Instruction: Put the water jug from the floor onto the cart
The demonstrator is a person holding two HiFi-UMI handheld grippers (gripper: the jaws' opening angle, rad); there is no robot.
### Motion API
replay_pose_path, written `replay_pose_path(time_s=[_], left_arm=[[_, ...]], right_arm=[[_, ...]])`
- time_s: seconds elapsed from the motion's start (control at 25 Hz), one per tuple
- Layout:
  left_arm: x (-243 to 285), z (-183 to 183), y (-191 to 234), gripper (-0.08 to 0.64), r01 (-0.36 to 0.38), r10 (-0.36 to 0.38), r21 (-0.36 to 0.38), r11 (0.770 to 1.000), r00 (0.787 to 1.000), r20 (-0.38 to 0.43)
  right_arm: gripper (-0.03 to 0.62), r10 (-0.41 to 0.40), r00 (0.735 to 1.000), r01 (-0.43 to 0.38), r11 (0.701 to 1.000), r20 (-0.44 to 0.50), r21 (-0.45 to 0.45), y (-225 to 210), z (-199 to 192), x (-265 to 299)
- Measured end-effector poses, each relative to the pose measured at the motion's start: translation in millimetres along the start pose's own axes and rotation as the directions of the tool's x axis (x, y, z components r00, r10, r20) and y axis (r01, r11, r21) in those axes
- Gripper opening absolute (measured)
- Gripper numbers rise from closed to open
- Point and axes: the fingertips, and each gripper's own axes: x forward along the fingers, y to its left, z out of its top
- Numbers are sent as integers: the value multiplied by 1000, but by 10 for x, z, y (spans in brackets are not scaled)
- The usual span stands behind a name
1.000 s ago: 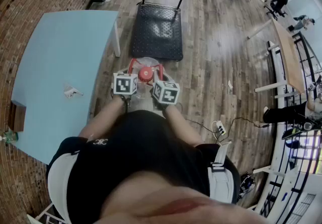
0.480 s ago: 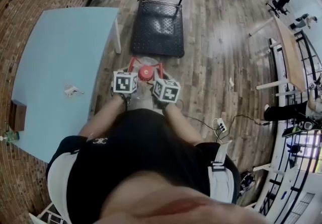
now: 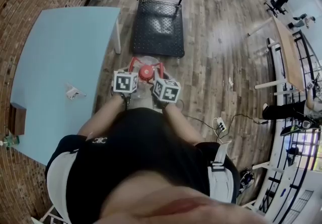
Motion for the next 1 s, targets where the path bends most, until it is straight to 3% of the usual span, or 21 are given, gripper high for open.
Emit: replay_pose_path(time_s=[0.48, 1.0], left_arm=[[-67, 192, 198, 2, 59, -61, 44, 997, 997, 41], [317, 518, 575, 2, 4, -4, 11, 1000, 1000, 20]], right_arm=[[16, -49, 999, 49, 999, 20, 4, 162, 90, 118], [17, 24, 1000, -24, 1000, -17, -7, 201, 408, 769]])
